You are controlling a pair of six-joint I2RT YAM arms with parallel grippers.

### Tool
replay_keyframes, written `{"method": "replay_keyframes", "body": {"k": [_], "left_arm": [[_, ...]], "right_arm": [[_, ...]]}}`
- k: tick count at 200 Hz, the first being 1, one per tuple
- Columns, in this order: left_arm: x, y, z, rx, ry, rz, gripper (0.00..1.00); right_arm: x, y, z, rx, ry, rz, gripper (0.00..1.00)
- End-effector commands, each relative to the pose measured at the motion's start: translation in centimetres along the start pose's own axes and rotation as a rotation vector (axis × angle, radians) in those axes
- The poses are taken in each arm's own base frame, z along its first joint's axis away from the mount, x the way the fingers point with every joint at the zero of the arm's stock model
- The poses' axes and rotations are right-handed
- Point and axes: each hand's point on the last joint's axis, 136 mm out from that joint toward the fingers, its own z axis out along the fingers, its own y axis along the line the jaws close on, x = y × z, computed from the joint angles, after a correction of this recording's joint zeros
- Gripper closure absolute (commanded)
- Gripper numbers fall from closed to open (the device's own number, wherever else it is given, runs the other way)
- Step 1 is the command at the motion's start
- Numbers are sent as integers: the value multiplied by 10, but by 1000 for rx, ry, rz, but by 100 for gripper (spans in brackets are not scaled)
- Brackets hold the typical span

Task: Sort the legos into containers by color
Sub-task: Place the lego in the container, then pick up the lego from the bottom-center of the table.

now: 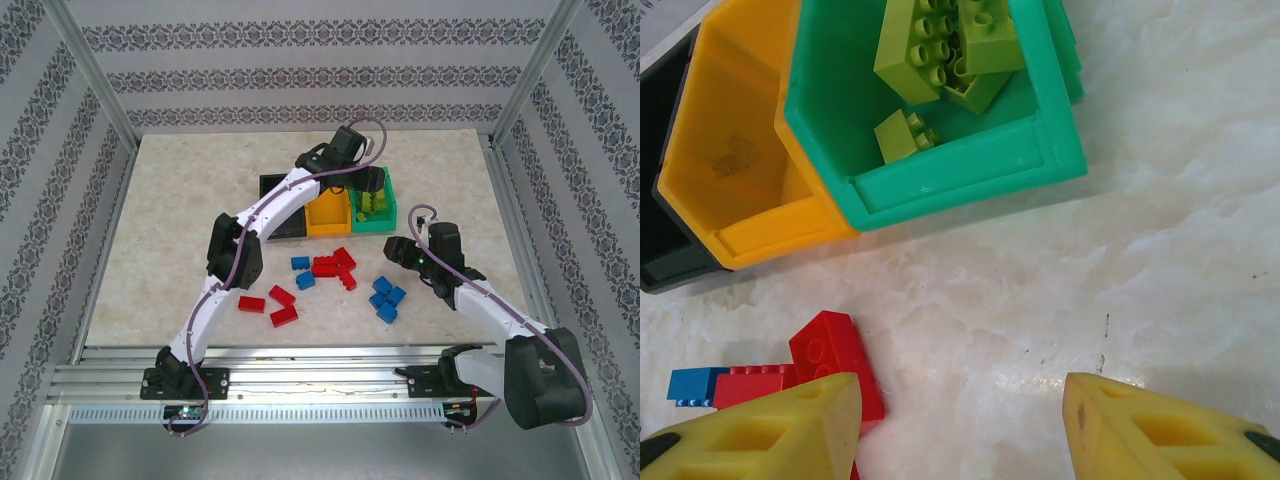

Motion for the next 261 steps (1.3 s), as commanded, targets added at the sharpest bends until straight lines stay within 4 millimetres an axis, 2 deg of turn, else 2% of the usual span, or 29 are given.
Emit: {"method": "replay_keyframes", "body": {"k": [1, 33, 67, 103, 131, 158, 179, 215, 261], "left_arm": [[4, -18, -18, 6, 24, 30, 31], [17, -22, -38, -10, 27, 76, 31], [29, -20, -75, 13, -56, 70, 30], [67, -2, -115, -6, -91, 72, 28], [101, 26, -140, -59, -97, 61, 26], [123, 53, -165, -97, -118, 36, 25], [135, 75, -179, -124, -122, 6, 23], [150, 107, -196, -133, -127, -51, 22], [166, 134, -204, -120, -130, -104, 22]], "right_arm": [[0, -1, 0, -13, -5, 6, 44], [1, 0, 2, -17, 5, 0, 44], [7, 0, 5, -20, 52, -7, 43], [18, 1, 7, -7, 137, -14, 43], [36, 4, 0, 21, 233, -21, 43], [64, 1, -6, 73, 352, -43, 43], [78, -4, -11, 134, 423, -62, 43], [85, -8, -14, 233, 471, -150, 43], [87, -2, -1, 295, 541, -247, 43]]}}
